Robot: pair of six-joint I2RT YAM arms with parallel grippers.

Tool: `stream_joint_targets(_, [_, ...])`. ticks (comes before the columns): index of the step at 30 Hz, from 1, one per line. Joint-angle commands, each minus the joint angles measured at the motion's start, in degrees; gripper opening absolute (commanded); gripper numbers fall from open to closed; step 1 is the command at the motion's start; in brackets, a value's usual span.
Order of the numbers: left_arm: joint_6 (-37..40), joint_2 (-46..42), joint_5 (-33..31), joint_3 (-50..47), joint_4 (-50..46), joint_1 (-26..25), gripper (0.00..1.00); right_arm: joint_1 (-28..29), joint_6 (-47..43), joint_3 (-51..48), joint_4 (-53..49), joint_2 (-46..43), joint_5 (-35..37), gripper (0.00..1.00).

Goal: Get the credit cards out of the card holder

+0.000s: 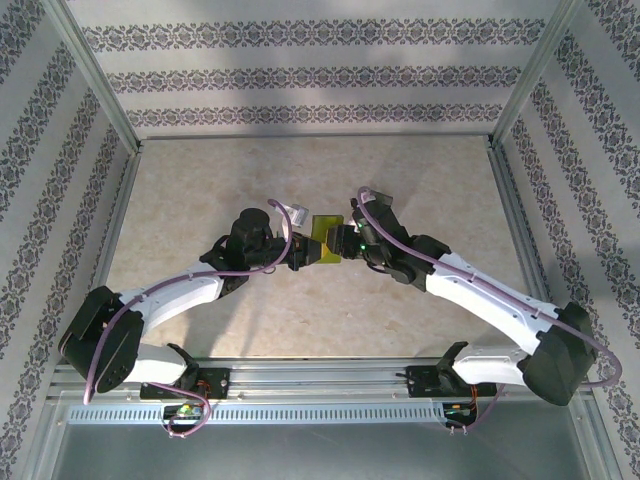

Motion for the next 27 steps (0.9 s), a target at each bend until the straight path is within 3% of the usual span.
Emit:
stream_joint_targets(1, [0.1,-0.3,4.1,1.1,6.3,-1.6,0.0,-0.4,1.1,0.3,2.6,1.2,-2.6,0.43])
stream_joint_targets(13, [0.3,-0.5,4.7,2.0,6.8,-1.9,0.0,-1.7,0.8,-1.2,-0.7,2.2,-1.7,0.43])
stream_joint_targets(27, [2.5,-2.2,3.5,2.2,3.7,-2.1,0.0,-1.8,0.3,1.4,-7.2,5.5,3.0,0.24])
